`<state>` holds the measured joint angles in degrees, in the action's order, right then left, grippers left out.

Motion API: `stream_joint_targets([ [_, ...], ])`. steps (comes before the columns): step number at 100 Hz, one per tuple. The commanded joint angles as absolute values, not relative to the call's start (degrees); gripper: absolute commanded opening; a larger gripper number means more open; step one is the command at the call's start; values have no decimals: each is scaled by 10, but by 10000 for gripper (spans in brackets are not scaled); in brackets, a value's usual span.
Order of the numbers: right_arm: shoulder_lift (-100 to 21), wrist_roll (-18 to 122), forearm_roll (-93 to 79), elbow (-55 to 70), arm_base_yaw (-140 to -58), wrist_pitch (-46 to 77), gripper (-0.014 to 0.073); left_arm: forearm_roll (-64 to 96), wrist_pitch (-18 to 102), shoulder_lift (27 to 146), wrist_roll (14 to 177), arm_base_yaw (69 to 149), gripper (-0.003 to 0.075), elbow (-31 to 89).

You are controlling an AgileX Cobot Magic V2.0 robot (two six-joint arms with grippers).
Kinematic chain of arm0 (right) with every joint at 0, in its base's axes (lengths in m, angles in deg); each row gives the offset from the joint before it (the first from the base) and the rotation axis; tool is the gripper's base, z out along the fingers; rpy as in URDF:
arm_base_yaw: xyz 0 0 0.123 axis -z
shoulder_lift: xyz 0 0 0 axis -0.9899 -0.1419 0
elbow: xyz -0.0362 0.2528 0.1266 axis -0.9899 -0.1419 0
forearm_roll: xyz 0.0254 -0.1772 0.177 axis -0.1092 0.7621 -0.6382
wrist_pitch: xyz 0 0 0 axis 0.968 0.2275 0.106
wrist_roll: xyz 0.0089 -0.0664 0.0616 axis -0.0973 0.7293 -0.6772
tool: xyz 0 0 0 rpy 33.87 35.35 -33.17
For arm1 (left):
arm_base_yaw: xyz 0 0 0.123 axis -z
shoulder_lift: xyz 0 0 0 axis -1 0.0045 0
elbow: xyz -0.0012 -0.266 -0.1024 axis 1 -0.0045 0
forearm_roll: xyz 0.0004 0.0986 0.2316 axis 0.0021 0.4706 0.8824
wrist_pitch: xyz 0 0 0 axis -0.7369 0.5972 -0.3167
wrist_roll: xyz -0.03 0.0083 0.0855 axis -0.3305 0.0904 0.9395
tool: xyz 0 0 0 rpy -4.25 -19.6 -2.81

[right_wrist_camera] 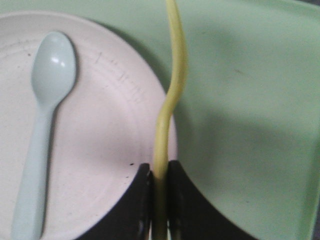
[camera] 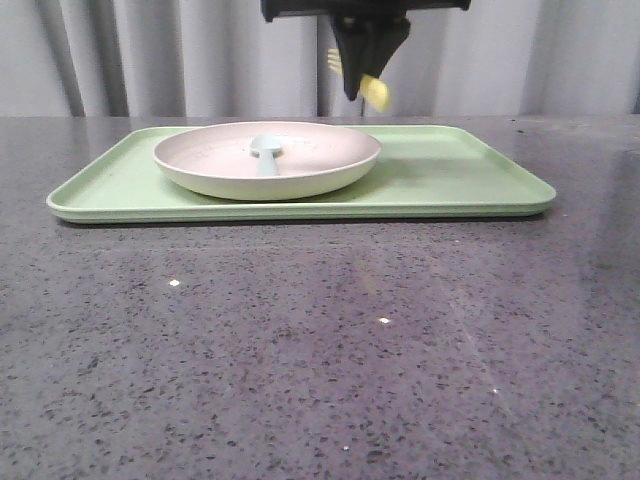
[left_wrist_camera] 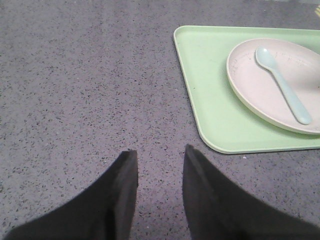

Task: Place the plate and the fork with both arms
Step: 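Carry the yellow fork beside the plate with the right gripper, then lower the fork onto the tray and open the right gripper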

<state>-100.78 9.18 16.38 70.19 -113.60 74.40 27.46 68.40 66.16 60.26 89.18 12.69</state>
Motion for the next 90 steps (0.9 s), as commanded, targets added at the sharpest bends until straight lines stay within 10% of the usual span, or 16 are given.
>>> stream_joint_targets([
  [1, -954, 98, 183, 717, -1119, 801, -68, 267, 655, 661, 599, 891, 230, 142],
  [67, -947, 98, 126, 619, -1040, 794, -51, 267, 659, 661, 599, 891, 230, 142],
  [90, -947, 98, 124, 619, -1040, 792, 396, 267, 658, 661, 599, 891, 230, 142],
])
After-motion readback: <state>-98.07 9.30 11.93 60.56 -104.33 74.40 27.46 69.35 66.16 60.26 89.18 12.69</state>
